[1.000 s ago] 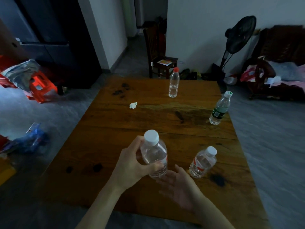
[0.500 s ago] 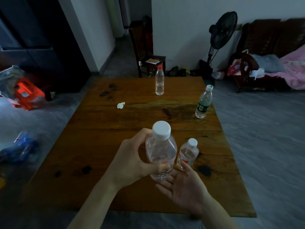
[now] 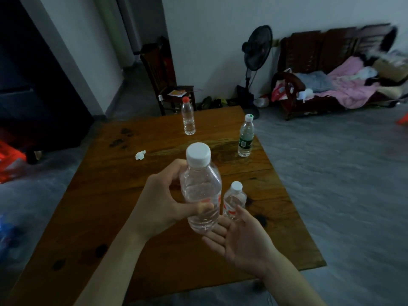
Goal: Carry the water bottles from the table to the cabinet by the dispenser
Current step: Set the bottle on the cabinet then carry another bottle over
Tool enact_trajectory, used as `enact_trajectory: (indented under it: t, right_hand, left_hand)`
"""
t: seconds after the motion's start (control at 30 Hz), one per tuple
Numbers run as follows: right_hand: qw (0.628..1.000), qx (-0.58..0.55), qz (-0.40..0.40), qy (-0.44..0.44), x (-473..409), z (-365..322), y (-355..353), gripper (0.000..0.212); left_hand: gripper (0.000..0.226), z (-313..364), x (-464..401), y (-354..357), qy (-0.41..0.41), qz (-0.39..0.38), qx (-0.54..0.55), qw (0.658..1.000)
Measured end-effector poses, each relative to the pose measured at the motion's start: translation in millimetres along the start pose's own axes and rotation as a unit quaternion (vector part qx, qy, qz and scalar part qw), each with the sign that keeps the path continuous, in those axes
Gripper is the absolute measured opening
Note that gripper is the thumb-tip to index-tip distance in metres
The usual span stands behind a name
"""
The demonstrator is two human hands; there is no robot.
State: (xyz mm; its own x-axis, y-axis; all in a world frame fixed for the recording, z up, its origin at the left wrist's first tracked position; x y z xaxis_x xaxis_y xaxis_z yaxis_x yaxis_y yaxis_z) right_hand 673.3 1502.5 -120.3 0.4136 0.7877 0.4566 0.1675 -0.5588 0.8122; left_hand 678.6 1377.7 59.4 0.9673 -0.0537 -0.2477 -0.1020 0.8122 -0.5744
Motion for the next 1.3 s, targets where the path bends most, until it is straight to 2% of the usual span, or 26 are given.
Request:
enact_trajectory:
  t: [0.3, 0.47, 0.63, 0.73, 0.87, 1.07, 1.17, 1.3]
  right_hand:
    - [0.991, -0.037, 0.047, -0.120, 29.3, -2.7, -5.7, 0.071]
    - [0.970, -0.088, 0.120, -0.192, 50.0, 18.8, -19.1, 0.072]
    - [0.925, -0.133, 0.203, -0.293, 96.0, 43.0, -41.6, 0.068]
    - [0.900, -0.161, 0.228, -0.336, 131.4, 59.1, -52.7, 0.066]
    - [0.859, -0.200, 0.256, -0.396, 196.6, 91.6, -68.1, 0.064]
    - [0.787, -0.261, 0.306, -0.468, 290.9, 165.9, -91.1, 0.061]
    - [0.755, -0.289, 0.322, -0.493, 330.4, 211.7, -103.6, 0.065]
    - [0.729, -0.308, 0.333, -0.514, 375.4, 262.8, -109.6, 0.071]
  left_hand:
    - [0.066, 29.9, -22.8, 24.0, 0.115, -0.097, 0.006, 0.989]
    - [0.067, 34.4, -18.9, 50.1, 0.166, -0.166, 0.035, 0.972]
    - [0.067, 62.2, -2.6, 92.3, 0.207, -0.240, 0.075, 0.945]
    - [0.070, 91.5, 12.9, 116.4, 0.229, -0.284, 0.111, 0.924]
    - [0.060, 145.8, 43.2, 155.8, 0.268, -0.331, 0.148, 0.892]
    - [0.066, 209.4, 113.2, 231.8, 0.308, -0.422, 0.179, 0.834]
    - [0.059, 240.0, 158.3, 264.5, 0.332, -0.453, 0.176, 0.809]
    - [0.058, 269.4, 212.6, 293.0, 0.341, -0.483, 0.185, 0.785]
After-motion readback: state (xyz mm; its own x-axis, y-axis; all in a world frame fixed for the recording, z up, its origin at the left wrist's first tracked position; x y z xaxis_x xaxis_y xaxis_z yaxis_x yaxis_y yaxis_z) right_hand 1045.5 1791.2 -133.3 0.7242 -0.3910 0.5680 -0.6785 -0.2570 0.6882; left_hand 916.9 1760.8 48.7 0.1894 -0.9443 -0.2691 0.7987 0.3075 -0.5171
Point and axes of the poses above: each hand's wrist, its own x-axis away from the middle knuckle, its own y-axis out of the palm, z = x × y, the point moved 9 cm from there along -x, towards the middle knuckle, and after that the axes turned 5 degrees about -z, right-handed, at the moved point
